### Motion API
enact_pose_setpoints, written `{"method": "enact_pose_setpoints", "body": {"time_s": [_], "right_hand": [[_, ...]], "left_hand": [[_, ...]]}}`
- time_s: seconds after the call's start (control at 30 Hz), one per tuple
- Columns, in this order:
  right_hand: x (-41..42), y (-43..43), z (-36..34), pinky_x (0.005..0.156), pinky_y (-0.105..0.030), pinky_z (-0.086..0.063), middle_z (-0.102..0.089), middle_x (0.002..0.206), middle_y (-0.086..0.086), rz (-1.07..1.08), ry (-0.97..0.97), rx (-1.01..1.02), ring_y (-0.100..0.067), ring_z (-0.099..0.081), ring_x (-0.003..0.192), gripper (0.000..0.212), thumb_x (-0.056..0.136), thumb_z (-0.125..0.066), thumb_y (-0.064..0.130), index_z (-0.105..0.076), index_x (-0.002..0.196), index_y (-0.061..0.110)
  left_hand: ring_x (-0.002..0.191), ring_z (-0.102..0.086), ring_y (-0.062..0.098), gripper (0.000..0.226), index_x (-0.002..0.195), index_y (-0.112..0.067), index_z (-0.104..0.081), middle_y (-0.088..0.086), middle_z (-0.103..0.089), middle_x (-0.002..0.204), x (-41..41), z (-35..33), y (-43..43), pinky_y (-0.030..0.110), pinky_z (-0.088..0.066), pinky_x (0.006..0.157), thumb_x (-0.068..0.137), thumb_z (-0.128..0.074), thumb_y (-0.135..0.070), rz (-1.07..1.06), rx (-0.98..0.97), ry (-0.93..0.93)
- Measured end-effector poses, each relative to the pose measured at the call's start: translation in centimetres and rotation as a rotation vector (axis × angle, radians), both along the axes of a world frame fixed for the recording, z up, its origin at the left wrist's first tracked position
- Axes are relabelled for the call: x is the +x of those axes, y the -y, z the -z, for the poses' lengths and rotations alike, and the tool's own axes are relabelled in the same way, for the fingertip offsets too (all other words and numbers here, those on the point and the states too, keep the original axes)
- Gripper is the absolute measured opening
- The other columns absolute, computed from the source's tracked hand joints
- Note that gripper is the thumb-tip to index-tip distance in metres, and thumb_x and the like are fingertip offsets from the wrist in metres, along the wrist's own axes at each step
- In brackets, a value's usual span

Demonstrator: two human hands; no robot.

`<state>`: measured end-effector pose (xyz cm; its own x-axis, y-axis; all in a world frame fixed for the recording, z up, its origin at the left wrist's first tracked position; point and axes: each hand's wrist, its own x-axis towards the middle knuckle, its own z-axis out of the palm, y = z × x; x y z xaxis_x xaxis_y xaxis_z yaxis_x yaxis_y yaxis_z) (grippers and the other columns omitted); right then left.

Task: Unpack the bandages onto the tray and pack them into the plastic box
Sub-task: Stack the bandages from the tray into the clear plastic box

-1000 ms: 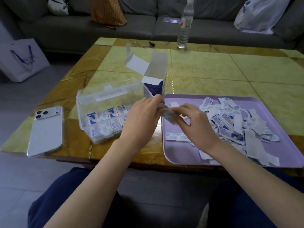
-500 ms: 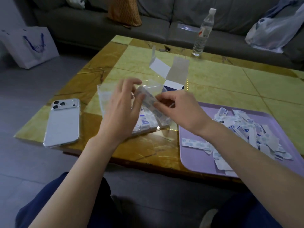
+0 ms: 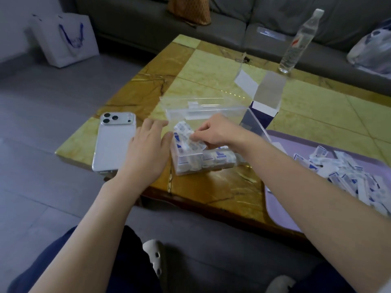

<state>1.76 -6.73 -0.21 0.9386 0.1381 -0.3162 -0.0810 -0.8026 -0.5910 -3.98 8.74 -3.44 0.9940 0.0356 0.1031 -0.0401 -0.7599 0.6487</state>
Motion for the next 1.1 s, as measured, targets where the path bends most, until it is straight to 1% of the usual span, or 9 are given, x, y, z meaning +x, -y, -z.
{"method": "enact_pose_setpoints", "body": {"time_s": [0.07, 0.1, 0.17, 0.2, 0.27, 0.43, 0.73, 0.93, 1.1], "right_hand": [[0.1, -0.9, 0.2, 0.054, -0.022, -0.039, -0.055, 0.069, -0.006, -0.004, -0.023, -0.063, -0.014, -0.047, 0.056, 0.029, 0.084, -0.065, 0.024, -0.070, 0.098, -0.001], [0.2, -1.3, 0.3, 0.054, -0.022, -0.040, -0.057, 0.070, -0.007, -0.003, -0.035, -0.082, -0.015, -0.049, 0.056, 0.030, 0.084, -0.064, 0.024, -0.070, 0.099, -0.001], [0.4, -1.8, 0.6, 0.069, -0.025, -0.053, -0.068, 0.079, -0.010, 0.009, -0.068, -0.054, -0.020, -0.064, 0.068, 0.029, 0.084, -0.065, 0.022, -0.070, 0.100, -0.002], [0.6, -2.1, 0.7, 0.080, -0.032, -0.056, -0.071, 0.085, -0.013, 0.018, -0.083, -0.028, -0.024, -0.068, 0.077, 0.029, 0.084, -0.066, 0.020, -0.069, 0.100, -0.004], [0.7, -2.6, 0.8, 0.087, -0.041, -0.054, -0.071, 0.091, -0.017, 0.027, -0.106, -0.016, -0.027, -0.069, 0.087, 0.026, 0.084, -0.067, 0.017, -0.068, 0.099, -0.004], [0.5, -3.6, 0.7, 0.085, -0.042, -0.055, -0.070, 0.092, -0.020, -0.025, -0.104, -0.079, -0.030, -0.069, 0.088, 0.023, 0.084, -0.067, 0.013, -0.066, 0.098, -0.006], [-0.1, -4.0, -0.1, 0.073, -0.030, -0.054, -0.068, 0.086, -0.014, -0.109, -0.070, -0.199, -0.021, -0.065, 0.073, 0.017, 0.090, -0.058, 0.012, -0.065, 0.095, -0.003], [0.3, -3.8, 0.4, 0.073, -0.031, -0.058, -0.071, 0.089, -0.018, -0.073, -0.053, -0.188, -0.024, -0.071, 0.077, 0.019, 0.091, -0.050, 0.003, -0.067, 0.091, -0.004], [0.2, -3.3, 0.2, 0.076, -0.037, -0.058, -0.070, 0.090, -0.019, -0.063, -0.033, -0.146, -0.025, -0.071, 0.076, 0.020, 0.094, -0.046, 0.003, -0.063, 0.099, -0.007]], "left_hand": [[0.123, -0.042, 0.023, 0.042, 0.138, -0.014, -0.039, 0.004, -0.040, 0.138, -0.1, 0.1, 0.0, 0.040, -0.034, 0.104, 0.100, -0.036, -0.030, 0.016, -0.034, -0.007], [0.123, -0.043, 0.023, 0.043, 0.139, -0.014, -0.038, 0.003, -0.039, 0.138, -0.2, 0.1, 0.0, 0.040, -0.035, 0.103, 0.100, -0.036, -0.031, 0.019, -0.044, -0.004], [0.124, -0.042, 0.022, 0.045, 0.141, -0.016, -0.034, 0.003, -0.038, 0.141, -0.2, 0.1, 0.0, 0.040, -0.035, 0.103, 0.100, -0.036, -0.032, 0.025, -0.061, 0.005], [0.125, -0.042, 0.021, 0.045, 0.142, -0.017, -0.033, 0.002, -0.037, 0.142, -0.2, 0.1, 0.0, 0.039, -0.036, 0.103, 0.100, -0.036, -0.031, 0.029, -0.069, 0.011], [0.124, -0.042, 0.021, 0.044, 0.143, -0.019, -0.031, 0.002, -0.036, 0.142, -0.2, 0.0, 0.1, 0.037, -0.037, 0.101, 0.100, -0.036, -0.030, 0.042, -0.072, 0.026], [0.124, -0.042, 0.021, 0.044, 0.143, -0.020, -0.029, 0.003, -0.034, 0.143, -0.3, -0.1, 0.3, 0.031, -0.035, 0.096, 0.100, -0.034, -0.028, 0.050, -0.073, 0.032], [0.129, -0.036, 0.023, 0.045, 0.145, -0.017, -0.025, 0.007, -0.032, 0.143, -0.4, 0.0, 0.5, 0.037, -0.033, 0.102, 0.101, -0.031, -0.027, 0.067, -0.058, 0.004], [0.129, -0.036, 0.023, 0.045, 0.145, -0.018, -0.023, 0.007, -0.032, 0.144, -0.5, 0.0, 0.5, 0.038, -0.034, 0.102, 0.101, -0.029, -0.028, 0.071, -0.056, 0.000], [0.129, -0.036, 0.023, 0.044, 0.144, -0.018, -0.025, 0.006, -0.032, 0.143, -0.7, -0.2, 0.7, 0.038, -0.033, 0.102, 0.101, -0.030, -0.027, 0.047, -0.041, 0.002]]}}
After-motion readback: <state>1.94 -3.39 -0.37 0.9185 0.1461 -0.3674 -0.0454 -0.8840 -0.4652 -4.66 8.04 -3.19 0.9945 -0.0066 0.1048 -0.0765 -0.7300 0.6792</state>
